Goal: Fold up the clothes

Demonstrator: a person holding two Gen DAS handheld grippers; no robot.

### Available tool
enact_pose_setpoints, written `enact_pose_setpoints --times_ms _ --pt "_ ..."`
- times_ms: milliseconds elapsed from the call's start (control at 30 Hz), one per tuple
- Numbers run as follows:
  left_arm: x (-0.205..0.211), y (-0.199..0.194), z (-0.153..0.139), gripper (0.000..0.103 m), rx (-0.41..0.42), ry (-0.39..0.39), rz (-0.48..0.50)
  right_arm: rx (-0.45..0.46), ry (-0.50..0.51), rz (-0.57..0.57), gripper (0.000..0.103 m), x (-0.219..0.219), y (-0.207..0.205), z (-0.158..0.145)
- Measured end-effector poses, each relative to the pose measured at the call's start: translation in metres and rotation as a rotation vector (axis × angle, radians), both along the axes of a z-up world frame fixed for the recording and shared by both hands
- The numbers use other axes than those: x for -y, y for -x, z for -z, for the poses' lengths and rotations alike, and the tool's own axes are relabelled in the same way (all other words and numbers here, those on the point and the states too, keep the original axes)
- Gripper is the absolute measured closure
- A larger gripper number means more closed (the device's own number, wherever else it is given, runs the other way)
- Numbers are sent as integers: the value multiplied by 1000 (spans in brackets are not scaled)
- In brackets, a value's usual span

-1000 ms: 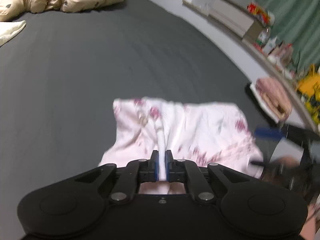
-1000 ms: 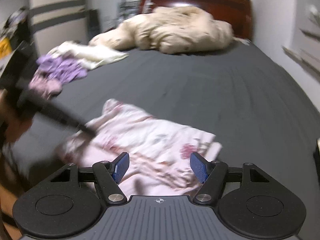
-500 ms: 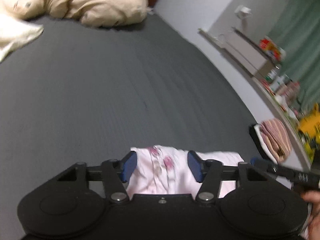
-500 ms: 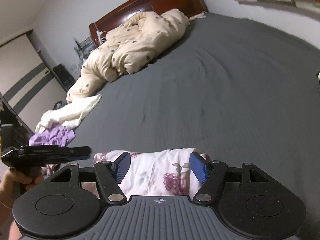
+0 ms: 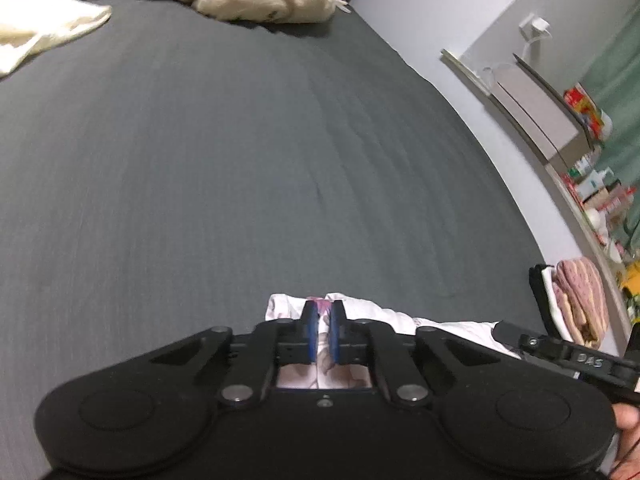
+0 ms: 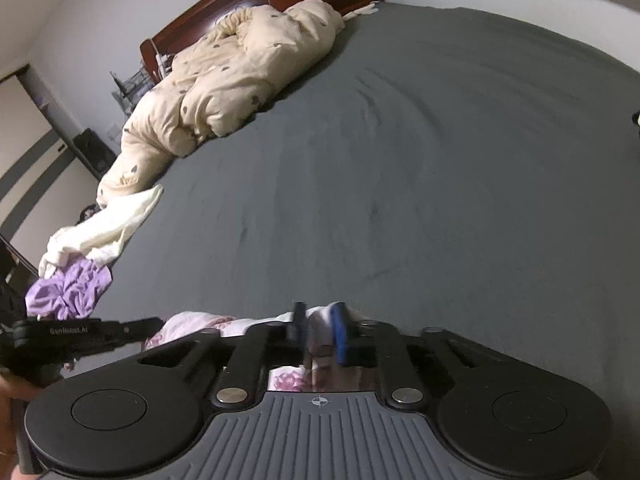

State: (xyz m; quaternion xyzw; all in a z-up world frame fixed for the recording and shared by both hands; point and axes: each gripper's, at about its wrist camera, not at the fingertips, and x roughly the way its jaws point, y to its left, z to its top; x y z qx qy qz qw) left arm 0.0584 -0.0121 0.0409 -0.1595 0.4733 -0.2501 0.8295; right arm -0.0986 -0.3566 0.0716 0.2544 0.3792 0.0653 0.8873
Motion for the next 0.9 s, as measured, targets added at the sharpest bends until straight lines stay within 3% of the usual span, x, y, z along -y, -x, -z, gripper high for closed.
enact_pose_setpoints --times_ms 200,300,500,667,733,767,900 --pt "-8 8 -5 99 25 26 -16 44 25 14 98 4 17 -4" --pt "-9 12 -10 99 69 -18 -4 25 22 34 99 7 19 3" --pt "-13 4 15 99 -13 -26 -6 -13 -50 76 97 15 20 9" --pt "-22 6 9 91 -3 19 -51 0 -116 85 97 27 31 0" --pt "-29 11 1 82 20 32 -73 6 -127 80 97 29 38 -4" --pt "-32 13 -3 77 29 50 -70 8 -132 76 97 29 41 -5" --pt "-37 26 -18 73 63 127 -13 17 -124 54 96 21 50 -10"
